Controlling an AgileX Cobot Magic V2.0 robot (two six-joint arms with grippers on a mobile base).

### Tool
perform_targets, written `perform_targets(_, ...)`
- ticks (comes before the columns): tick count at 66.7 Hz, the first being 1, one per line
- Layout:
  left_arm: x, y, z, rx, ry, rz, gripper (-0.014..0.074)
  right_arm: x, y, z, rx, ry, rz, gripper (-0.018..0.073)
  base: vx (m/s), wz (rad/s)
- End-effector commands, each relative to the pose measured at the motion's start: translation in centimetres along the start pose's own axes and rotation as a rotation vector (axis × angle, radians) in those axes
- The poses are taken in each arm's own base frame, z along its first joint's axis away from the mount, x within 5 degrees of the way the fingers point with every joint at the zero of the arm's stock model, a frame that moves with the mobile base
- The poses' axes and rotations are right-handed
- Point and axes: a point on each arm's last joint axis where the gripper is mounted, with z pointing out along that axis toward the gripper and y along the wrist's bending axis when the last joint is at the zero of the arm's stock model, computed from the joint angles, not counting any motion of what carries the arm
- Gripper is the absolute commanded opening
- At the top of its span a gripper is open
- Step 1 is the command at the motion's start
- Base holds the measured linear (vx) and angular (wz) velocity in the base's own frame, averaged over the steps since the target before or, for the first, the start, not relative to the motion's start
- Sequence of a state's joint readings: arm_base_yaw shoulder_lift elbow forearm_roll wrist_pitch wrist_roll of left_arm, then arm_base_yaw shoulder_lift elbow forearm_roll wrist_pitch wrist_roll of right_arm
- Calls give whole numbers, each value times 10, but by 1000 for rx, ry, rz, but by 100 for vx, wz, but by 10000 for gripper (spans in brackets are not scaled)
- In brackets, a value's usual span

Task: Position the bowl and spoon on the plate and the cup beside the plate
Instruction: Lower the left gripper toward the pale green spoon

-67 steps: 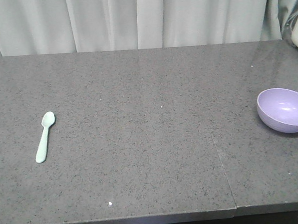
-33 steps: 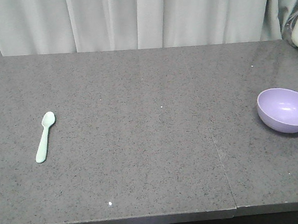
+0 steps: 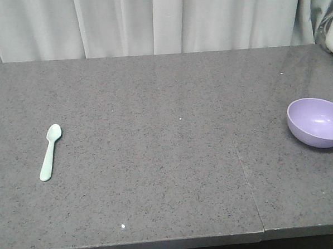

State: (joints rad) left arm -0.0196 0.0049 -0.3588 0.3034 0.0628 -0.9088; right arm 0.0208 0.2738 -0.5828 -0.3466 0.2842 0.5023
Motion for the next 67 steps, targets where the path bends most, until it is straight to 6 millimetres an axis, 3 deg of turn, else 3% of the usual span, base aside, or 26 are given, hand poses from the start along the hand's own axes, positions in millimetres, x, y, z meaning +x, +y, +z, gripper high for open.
perform_targets(1, -20, -10, 9, -69, 37, 28, 13, -19, 7, 16, -21, -17, -98, 221, 0, 0)
perform_targets(10, -35, -18, 22, -148, 101, 31, 107, -17, 10, 35, -32, 41, -93, 453, 0, 0)
perform_targets(18, -38, -22, 29, -101, 77, 23, 207, -16, 10, 38, -31, 46, -102, 574, 0, 0)
perform_targets(29, -38, -24, 34, -88, 72, 31, 294, -14, 9, 38, -23, 68, -103, 588, 0, 0)
perform_targets(41, -45, -26, 59, -176, 185, 162, 329, -11, 7, 37, -9, 105, -103, 588, 0, 0)
perform_targets(53, -50, -37, 112, -222, 459, 336, 329, -10, 7, 37, -4, 118, -106, 588, 0, 0)
perform_targets(67, -29, -32, 189, -247, 727, 373, 329, -8, 6, 37, 1, 131, -114, 588, 0, 0)
